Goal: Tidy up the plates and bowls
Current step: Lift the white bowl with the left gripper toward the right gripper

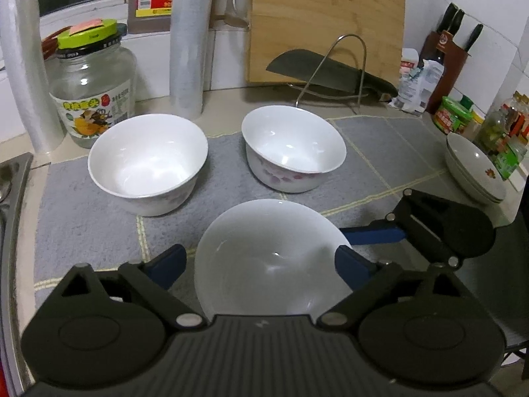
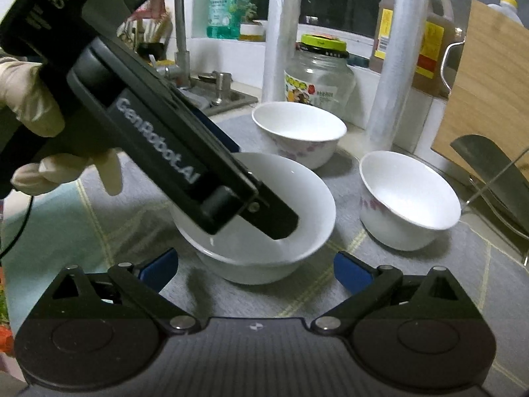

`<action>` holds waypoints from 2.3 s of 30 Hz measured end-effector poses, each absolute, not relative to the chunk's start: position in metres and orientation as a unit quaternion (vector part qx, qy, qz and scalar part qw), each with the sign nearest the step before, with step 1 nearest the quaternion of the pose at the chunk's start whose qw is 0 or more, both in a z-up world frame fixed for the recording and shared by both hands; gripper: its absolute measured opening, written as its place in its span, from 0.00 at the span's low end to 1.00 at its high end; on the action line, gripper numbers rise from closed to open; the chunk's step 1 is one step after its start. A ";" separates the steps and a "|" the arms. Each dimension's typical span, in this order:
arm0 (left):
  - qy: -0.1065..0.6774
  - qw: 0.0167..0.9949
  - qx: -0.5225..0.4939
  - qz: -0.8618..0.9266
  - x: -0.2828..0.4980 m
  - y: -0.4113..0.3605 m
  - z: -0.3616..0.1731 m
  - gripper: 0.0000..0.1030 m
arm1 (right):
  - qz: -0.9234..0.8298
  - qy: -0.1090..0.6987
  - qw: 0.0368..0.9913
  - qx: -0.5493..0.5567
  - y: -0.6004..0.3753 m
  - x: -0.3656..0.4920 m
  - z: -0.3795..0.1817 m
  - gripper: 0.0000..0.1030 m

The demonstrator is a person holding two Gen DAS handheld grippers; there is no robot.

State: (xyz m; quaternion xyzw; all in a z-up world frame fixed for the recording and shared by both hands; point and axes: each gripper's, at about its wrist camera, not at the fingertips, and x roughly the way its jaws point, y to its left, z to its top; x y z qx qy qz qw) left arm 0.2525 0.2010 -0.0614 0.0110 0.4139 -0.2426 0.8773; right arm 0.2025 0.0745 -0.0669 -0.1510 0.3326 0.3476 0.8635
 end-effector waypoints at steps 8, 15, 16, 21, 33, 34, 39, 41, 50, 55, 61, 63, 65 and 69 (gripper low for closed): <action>0.419 0.871 0.007 -0.258 0.254 0.202 -0.062 0.87 | 0.347 0.331 0.866 -0.140 0.075 0.203 -0.064 0.83; 0.420 0.868 -0.003 -0.264 0.254 0.204 -0.060 0.87 | 0.343 0.335 0.866 -0.140 0.076 0.204 -0.065 0.83; 0.420 0.868 -0.002 -0.264 0.254 0.204 -0.059 0.87 | 0.342 0.336 0.866 -0.140 0.076 0.203 -0.065 0.83; 0.418 0.868 0.004 -0.267 0.250 0.201 -0.056 0.87 | 0.340 0.339 0.866 -0.142 0.075 0.201 -0.064 0.83; 0.412 0.866 0.009 -0.282 0.237 0.177 -0.049 0.87 | 0.332 0.339 0.869 -0.140 0.051 0.188 -0.051 0.83; 0.411 0.866 0.009 -0.283 0.236 0.173 -0.048 0.87 | 0.330 0.339 0.870 -0.140 0.048 0.186 -0.050 0.83; 0.408 0.865 0.016 -0.291 0.228 0.152 -0.044 0.87 | 0.322 0.336 0.874 -0.142 0.029 0.176 -0.045 0.83; 0.407 0.864 0.015 -0.295 0.226 0.143 -0.042 0.87 | 0.317 0.336 0.875 -0.142 0.020 0.173 -0.043 0.83; 0.401 0.858 0.020 -0.320 0.218 0.096 -0.038 0.87 | 0.293 0.340 0.882 -0.146 -0.024 0.158 -0.037 0.83; 0.402 0.853 0.020 -0.330 0.217 0.075 -0.039 0.87 | 0.284 0.346 0.882 -0.146 -0.044 0.152 -0.037 0.83; 0.406 0.849 0.019 -0.337 0.217 0.059 -0.043 0.87 | 0.278 0.357 0.880 -0.145 -0.061 0.151 -0.042 0.83; 0.409 0.848 0.018 -0.337 0.217 0.055 -0.045 0.87 | 0.278 0.360 0.879 -0.145 -0.065 0.151 -0.044 0.83; 0.411 0.847 0.017 -0.336 0.216 0.052 -0.047 0.87 | 0.279 0.363 0.877 -0.144 -0.067 0.151 -0.045 0.83; 0.415 0.846 0.013 -0.334 0.216 0.050 -0.050 0.87 | 0.281 0.366 0.875 -0.145 -0.070 0.150 -0.047 0.83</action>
